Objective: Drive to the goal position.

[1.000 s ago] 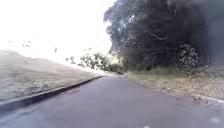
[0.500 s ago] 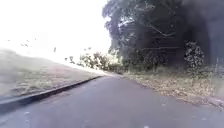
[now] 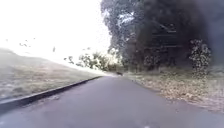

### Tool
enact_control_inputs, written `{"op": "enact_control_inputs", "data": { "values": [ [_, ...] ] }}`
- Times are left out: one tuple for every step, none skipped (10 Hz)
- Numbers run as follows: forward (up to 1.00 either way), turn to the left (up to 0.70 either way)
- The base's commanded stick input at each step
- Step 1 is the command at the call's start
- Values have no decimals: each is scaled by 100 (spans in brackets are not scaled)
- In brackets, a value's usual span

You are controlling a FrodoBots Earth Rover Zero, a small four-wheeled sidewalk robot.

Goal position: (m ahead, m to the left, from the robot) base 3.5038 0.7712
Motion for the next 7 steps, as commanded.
{"op": "enact_control_inputs", "data": {
  "values": [
    [100,0],
    [100,0],
    [100,0],
    [100,40],
    [100,40],
    [100,16],
    [100,0]
  ]
}}
